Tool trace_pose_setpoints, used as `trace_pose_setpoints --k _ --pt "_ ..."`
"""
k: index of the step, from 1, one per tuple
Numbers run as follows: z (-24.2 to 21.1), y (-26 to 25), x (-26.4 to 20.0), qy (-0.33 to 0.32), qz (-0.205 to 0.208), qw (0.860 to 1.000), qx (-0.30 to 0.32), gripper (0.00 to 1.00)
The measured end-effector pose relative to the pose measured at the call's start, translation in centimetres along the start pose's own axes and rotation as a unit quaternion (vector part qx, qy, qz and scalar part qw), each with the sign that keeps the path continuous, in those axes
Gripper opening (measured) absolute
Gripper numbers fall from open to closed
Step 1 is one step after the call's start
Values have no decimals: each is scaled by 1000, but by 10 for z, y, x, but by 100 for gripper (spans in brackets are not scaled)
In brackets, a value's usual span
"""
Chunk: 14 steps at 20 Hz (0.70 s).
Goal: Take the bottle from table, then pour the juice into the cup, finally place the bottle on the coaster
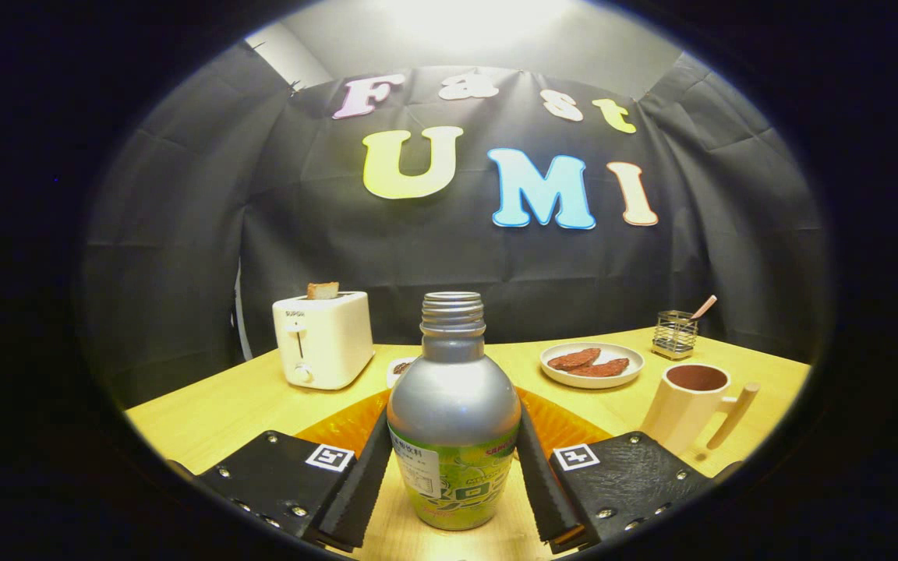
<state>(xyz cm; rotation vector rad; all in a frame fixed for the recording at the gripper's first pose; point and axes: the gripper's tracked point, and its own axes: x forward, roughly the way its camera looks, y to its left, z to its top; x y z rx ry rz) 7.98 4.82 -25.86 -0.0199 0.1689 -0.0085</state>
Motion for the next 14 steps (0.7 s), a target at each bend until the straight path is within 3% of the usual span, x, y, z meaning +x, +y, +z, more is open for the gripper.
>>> trace_pose_setpoints --k 6,14 --pt "40 -46 -7 -10 -57 996 73 78" --pt "60 -61 13 -4 -59 984 168 78"
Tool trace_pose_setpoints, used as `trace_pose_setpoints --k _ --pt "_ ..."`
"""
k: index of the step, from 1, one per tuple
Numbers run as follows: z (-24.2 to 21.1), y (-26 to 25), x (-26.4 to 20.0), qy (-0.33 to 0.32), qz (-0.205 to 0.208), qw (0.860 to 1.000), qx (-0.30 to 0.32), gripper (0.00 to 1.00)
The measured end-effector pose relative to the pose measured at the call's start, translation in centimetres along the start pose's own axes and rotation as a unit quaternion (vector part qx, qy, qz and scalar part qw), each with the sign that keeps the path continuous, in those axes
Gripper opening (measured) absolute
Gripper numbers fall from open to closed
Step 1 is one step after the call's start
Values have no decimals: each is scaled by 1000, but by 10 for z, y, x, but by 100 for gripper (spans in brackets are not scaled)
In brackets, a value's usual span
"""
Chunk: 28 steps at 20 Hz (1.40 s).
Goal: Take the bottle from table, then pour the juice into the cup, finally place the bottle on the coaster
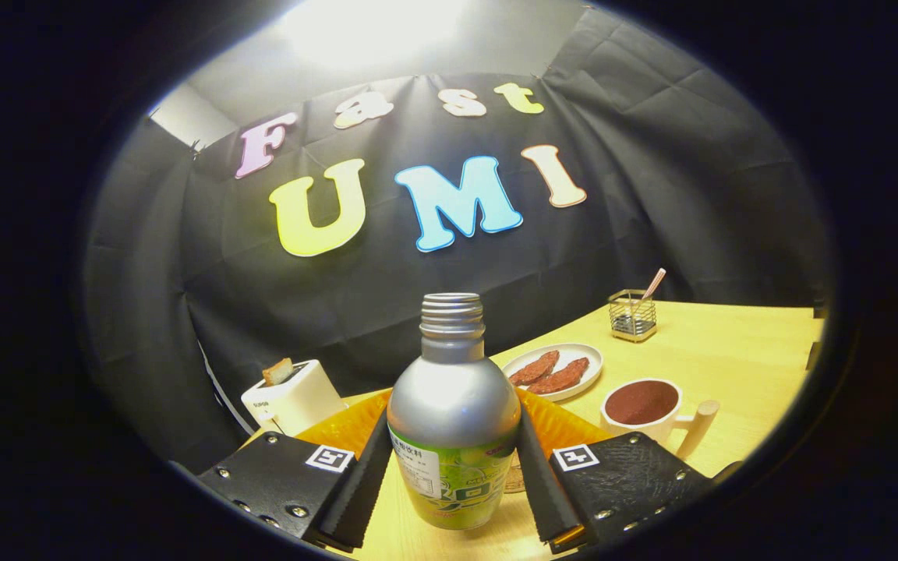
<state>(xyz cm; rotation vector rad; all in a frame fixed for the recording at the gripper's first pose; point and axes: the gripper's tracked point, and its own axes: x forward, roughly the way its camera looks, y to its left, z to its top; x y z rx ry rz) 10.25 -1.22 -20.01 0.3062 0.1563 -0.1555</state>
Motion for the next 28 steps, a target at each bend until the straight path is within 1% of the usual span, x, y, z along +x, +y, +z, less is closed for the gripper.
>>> trace_pose_setpoints --k 2,4,7,9,12,14,16,20,24,28 --pt "1 6 7 7 15 998 53 78" --pt "2 10 13 15 27 994 107 78" --pt "-4 4 24 25 22 985 169 78" --pt "-10 -1 27 31 18 976 216 78" --pt "-6 -6 30 22 26 955 293 78" --pt "-7 -10 34 16 24 947 320 78" --pt "-7 -12 34 13 20 942 334 78" --pt "-1 -10 36 4 29 929 369 78" --pt "4 -13 36 -5 34 909 415 78" --pt "14 -18 36 -20 43 881 471 78"
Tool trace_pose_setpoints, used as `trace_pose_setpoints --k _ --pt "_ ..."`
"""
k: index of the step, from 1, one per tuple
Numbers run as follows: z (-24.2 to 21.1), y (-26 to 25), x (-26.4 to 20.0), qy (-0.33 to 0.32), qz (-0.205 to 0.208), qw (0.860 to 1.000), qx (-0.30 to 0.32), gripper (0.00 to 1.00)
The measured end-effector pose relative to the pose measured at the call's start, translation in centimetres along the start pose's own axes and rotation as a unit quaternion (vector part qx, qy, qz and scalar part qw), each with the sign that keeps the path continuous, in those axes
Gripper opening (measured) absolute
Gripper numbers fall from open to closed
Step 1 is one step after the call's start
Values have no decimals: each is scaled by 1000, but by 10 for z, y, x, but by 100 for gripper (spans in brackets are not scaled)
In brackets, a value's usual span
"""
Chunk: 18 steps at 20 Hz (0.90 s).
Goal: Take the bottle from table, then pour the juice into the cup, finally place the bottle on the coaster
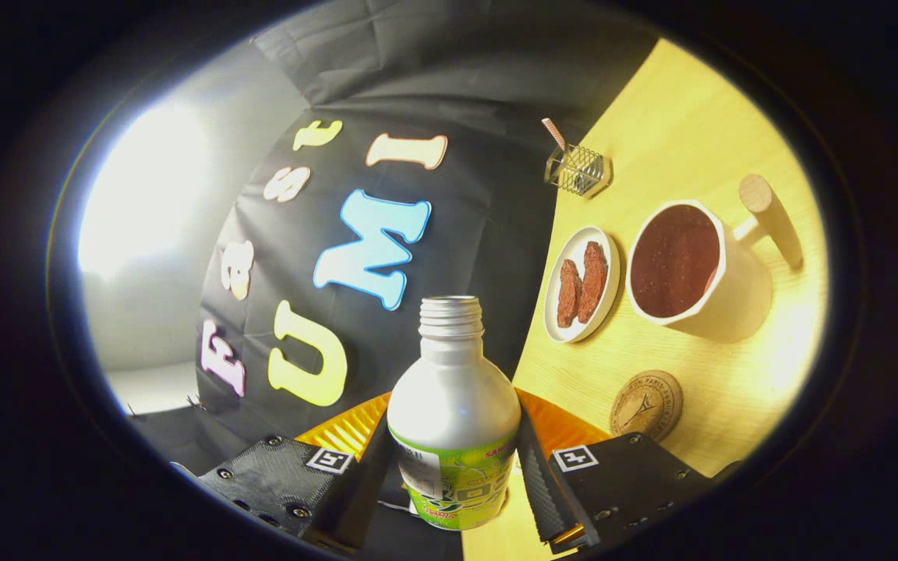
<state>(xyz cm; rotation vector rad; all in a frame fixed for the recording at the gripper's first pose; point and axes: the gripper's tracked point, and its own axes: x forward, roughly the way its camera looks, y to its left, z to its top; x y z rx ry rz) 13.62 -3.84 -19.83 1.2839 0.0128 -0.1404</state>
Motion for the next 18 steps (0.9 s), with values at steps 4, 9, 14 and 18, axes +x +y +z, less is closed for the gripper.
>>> trace_pose_setpoints --k 4,9,14,18 --pt "5 -4 2 -4 -2 999 32 78" --pt "5 -1 4 -5 4 996 86 77" --pt "7 0 8 -10 18 989 146 77" --pt "14 1 13 -17 27 983 179 77"
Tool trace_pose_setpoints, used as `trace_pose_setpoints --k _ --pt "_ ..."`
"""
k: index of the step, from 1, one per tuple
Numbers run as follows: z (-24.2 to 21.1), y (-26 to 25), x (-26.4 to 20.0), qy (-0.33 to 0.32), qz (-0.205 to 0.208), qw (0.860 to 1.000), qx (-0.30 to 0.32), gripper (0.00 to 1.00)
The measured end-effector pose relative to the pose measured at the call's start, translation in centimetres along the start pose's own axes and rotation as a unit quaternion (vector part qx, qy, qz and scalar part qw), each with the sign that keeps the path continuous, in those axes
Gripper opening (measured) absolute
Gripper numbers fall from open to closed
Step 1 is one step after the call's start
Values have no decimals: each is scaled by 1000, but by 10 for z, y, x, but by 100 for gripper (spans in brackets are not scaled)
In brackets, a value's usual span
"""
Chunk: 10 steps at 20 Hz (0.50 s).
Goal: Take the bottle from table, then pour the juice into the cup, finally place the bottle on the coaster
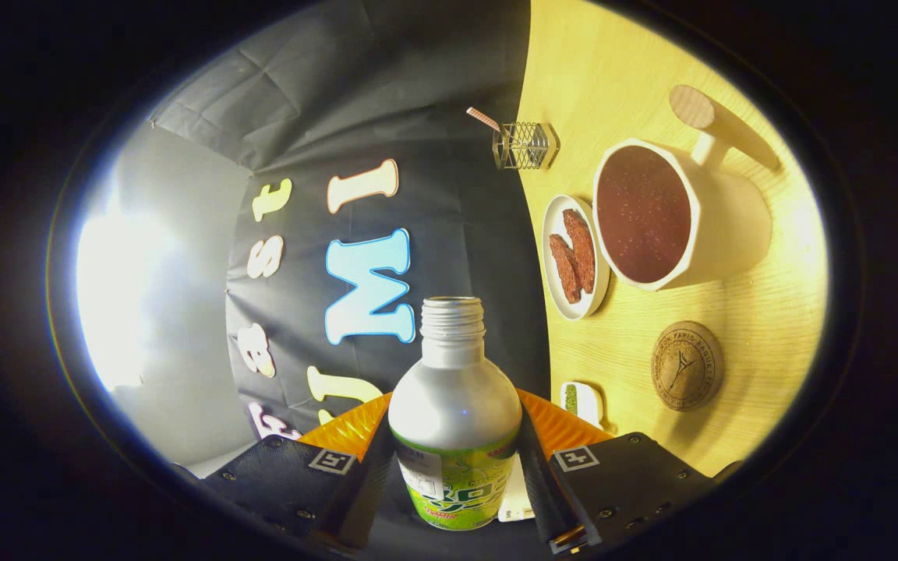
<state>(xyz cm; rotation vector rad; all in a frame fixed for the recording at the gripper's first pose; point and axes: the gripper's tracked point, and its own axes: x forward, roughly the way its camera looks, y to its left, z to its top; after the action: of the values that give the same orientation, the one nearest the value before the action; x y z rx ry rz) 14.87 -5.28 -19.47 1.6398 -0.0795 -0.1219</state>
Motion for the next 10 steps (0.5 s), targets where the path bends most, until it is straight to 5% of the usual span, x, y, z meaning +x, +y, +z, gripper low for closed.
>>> trace_pose_setpoints --k 10 --pt "4 1 -1 -3 13 998 55 77"
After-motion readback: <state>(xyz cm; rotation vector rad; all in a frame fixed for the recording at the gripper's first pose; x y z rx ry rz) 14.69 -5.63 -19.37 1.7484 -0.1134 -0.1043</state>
